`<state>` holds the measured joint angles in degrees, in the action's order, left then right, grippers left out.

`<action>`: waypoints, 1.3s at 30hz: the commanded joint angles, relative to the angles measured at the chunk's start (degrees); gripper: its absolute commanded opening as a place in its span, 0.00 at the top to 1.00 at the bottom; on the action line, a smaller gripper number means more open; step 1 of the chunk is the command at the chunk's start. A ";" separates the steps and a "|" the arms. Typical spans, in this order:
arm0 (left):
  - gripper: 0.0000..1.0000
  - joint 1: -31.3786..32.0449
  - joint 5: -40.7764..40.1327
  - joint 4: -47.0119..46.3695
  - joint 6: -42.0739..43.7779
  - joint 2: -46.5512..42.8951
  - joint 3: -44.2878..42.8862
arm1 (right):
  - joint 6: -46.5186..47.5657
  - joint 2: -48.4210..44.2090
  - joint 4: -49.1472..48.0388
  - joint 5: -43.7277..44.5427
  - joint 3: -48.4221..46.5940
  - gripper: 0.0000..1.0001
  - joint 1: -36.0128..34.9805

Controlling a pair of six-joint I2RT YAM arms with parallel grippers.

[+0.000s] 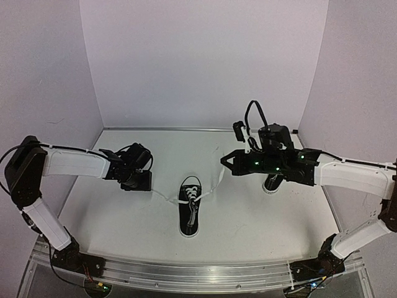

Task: Tie the shoes

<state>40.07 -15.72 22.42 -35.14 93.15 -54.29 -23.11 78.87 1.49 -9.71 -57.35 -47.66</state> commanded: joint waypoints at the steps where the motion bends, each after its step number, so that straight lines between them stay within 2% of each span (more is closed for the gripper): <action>1: 0.52 -1.76 -0.53 -2.69 -1.82 4.25 -3.69 | -0.53 -3.04 0.96 1.57 0.83 1.00 -0.24; 4: 0.57 -2.53 0.18 -3.91 -1.85 6.58 -4.59 | -0.50 -3.52 1.26 1.23 1.18 1.00 -0.22; 20: 0.60 -3.33 -1.00 -0.81 -1.60 19.52 -10.86 | 0.36 -4.67 1.32 1.77 2.15 1.00 -0.20; 22: 0.68 -3.33 -0.34 -0.90 -0.59 20.39 -11.20 | 0.48 -4.54 1.32 1.71 2.10 1.00 -0.22; 24: 0.85 -3.35 1.04 -1.10 1.13 21.35 -11.82 | 0.57 -4.26 1.33 1.61 2.07 1.00 -0.21; 27: 1.00 -3.33 1.76 -0.91 3.10 21.90 -12.66 | 0.91 -3.77 1.32 0.99 1.98 1.00 -0.21; 32: 1.00 -3.12 1.35 -4.84 5.07 13.40 -8.47 | 2.87 -1.59 2.94 -0.62 0.56 1.00 -0.22; 39: 1.00 1.15 1.28 -16.53 14.39 -8.56 5.39 | 4.84 7.51 3.81 -6.55 -8.36 1.00 -0.23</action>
<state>38.35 -15.11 15.05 -27.90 97.02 -53.81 -20.30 81.05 5.21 -11.68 -58.57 -47.66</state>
